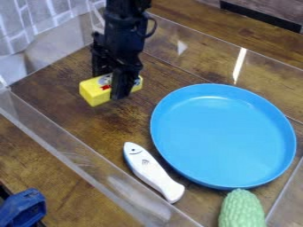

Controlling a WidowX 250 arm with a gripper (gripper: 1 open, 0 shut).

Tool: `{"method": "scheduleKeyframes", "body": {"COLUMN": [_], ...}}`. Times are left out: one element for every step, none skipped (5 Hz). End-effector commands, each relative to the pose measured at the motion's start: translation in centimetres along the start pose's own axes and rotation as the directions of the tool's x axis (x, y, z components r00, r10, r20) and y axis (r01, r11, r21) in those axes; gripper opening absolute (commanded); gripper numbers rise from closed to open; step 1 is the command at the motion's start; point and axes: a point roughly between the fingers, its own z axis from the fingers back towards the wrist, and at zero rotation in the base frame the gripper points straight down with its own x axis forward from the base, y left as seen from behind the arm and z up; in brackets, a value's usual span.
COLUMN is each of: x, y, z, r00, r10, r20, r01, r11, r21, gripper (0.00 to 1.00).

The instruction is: Put the yellow brick in the blue tray

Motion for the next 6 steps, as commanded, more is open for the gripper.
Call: {"method": "scheduleKeyframes", "body": {"x": [1.5, 2.8, 4.6, 5.7, 5.0, 4.8], "y": [0.0, -1.3, -3.2, -5.0, -3.6, -2.3], "z": [5.6, 7.7, 9.6, 10.5, 10.2, 10.0], "r00": [0.994, 0.992, 0.986, 0.983, 0.984, 0.985], "r10": [-0.016, -0.028, -0.042, -0.043, -0.026, -0.002], "r20": [0.105, 0.126, 0.164, 0.180, 0.178, 0.175], "r01": [0.007, 0.014, 0.026, 0.027, 0.009, -0.016], "r11": [0.996, 0.994, 0.995, 0.996, 0.995, 0.995], "r21": [0.084, 0.107, 0.097, 0.090, 0.096, 0.101], "gripper": [0.00, 0.00, 0.00, 0.00, 0.00, 0.00]}}
